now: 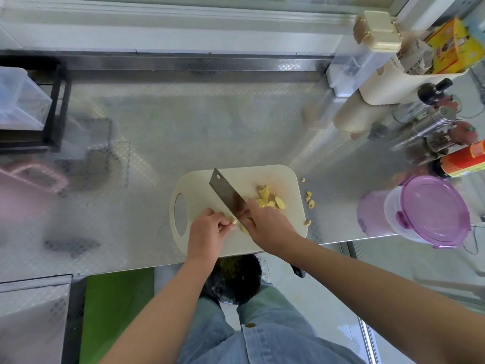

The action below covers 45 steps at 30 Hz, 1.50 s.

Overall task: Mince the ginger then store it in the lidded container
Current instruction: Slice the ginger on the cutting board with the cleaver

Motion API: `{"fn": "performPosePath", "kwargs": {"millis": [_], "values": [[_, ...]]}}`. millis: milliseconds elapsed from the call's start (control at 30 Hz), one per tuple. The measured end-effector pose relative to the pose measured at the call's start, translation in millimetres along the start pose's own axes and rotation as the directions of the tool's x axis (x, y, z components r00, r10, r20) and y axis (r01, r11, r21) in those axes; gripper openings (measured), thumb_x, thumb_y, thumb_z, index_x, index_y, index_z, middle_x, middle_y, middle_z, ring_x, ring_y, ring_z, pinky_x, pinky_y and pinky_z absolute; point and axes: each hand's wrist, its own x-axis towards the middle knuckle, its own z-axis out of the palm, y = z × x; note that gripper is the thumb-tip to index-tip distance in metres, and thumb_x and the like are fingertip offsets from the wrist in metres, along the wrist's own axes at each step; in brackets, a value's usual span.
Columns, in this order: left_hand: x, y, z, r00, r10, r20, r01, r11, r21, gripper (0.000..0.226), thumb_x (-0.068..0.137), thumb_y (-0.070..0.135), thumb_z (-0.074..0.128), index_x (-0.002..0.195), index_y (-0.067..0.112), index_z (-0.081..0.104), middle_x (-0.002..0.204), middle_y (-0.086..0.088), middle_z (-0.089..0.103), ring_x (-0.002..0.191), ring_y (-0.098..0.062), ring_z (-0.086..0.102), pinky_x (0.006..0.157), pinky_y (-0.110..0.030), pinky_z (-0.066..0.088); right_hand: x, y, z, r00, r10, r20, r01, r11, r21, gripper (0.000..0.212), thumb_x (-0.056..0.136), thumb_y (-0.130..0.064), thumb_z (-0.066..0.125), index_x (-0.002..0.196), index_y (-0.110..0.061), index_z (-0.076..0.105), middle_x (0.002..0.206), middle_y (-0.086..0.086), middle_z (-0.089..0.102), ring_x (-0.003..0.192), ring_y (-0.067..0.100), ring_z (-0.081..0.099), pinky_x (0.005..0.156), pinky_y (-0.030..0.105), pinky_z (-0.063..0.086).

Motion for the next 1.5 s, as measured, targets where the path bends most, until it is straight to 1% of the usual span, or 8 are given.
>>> {"fn": "performPosePath", "kwargs": {"millis": [100,400,500,800,1100,1233,1367,1500], "values": [[0,1,-1,1.0,-0.006,0.001,0.006,1.0,0.013,0.017,0.071,0.014,0.084,0.069,0.008,0.068,0.072,-0.001,0.058,0.059,-0.015,0.054,0.059,-0.019,0.039,-2,-2,2,1.0,-0.001,0.021,0.002,1.0,-0.024,0.016,0.099,-0.023,0.04,0.11,-0.012,0.039,0.088,0.011,0.061,0.071,0.032,0.054,0.058,0.035,0.04],[2,-3,2,0.999,0.035,0.014,-0.036,0.998,0.053,0.016,0.07,0.01,0.084,0.067,0.007,0.068,0.07,-0.005,0.06,0.058,-0.021,0.058,0.057,-0.032,0.05,-1,-12,4,0.996,0.062,0.06,-0.06,0.998,-0.034,0.016,0.096,-0.012,0.041,0.111,-0.009,0.037,0.075,0.001,0.042,0.068,0.025,0.045,0.059,0.032,0.032],[4,-4,4,0.998,0.061,0.027,-0.063,0.995,0.08,0.018,0.067,0.006,0.085,0.064,0.006,0.067,0.067,-0.005,0.06,0.055,-0.022,0.058,0.053,-0.028,0.046,3,-15,8,0.994,0.075,0.074,-0.072,0.996,-0.046,0.012,0.094,-0.008,0.041,0.101,-0.014,0.033,0.069,-0.002,0.036,0.068,0.026,0.046,0.06,0.033,0.033],[6,-2,0,0.992,0.119,0.041,-0.123,0.987,0.102,0.023,0.06,-0.003,0.085,0.059,0.01,0.066,0.058,-0.003,0.055,0.048,-0.019,0.051,0.053,-0.014,0.025,11,-19,21,0.992,0.11,0.06,-0.108,0.993,-0.044,0.018,0.096,-0.01,0.041,0.114,-0.01,0.035,0.088,0.01,0.056,0.07,0.029,0.045,0.062,0.035,0.036],[6,-3,-3,0.989,0.138,0.054,-0.144,0.981,0.129,0.026,0.061,0.002,0.087,0.057,0.01,0.063,0.057,-0.002,0.054,0.047,-0.018,0.051,0.052,-0.015,0.029,21,-9,24,0.995,0.103,0.016,-0.103,0.994,0.028,0.017,0.099,-0.023,0.041,0.109,-0.01,0.037,0.089,0.014,0.061,0.079,0.037,0.059,0.058,0.035,0.035],[7,0,-5,0.995,0.09,0.039,-0.095,0.988,0.123,0.026,0.064,0.006,0.087,0.056,0.012,0.063,0.058,-0.001,0.055,0.049,-0.016,0.05,0.053,-0.013,0.029,25,-7,24,0.993,0.118,-0.009,-0.118,0.992,0.044,0.019,0.099,-0.024,0.041,0.111,-0.01,0.035,0.086,0.015,0.062,0.077,0.037,0.06,0.056,0.038,0.043],[5,2,-6,0.996,0.082,0.03,-0.085,0.99,0.114,0.026,0.068,0.009,0.085,0.057,0.011,0.061,0.059,-0.001,0.054,0.048,-0.015,0.049,0.048,-0.022,0.037,30,-4,18,0.989,0.143,-0.045,-0.142,0.99,0.011,0.02,0.1,-0.023,0.04,0.115,-0.011,0.034,0.088,0.014,0.062,0.078,0.035,0.061,0.057,0.039,0.044],[3,3,-8,0.998,0.056,0.006,-0.056,0.994,0.091,0.024,0.07,0.013,0.084,0.061,0.011,0.063,0.061,-0.001,0.056,0.049,-0.012,0.048,0.05,-0.019,0.036,31,4,4,0.984,0.16,-0.08,-0.153,0.985,0.083,0.018,0.099,-0.021,0.039,0.113,-0.009,0.035,0.073,0.005,0.05,0.067,0.03,0.052,0.052,0.035,0.038]]}}
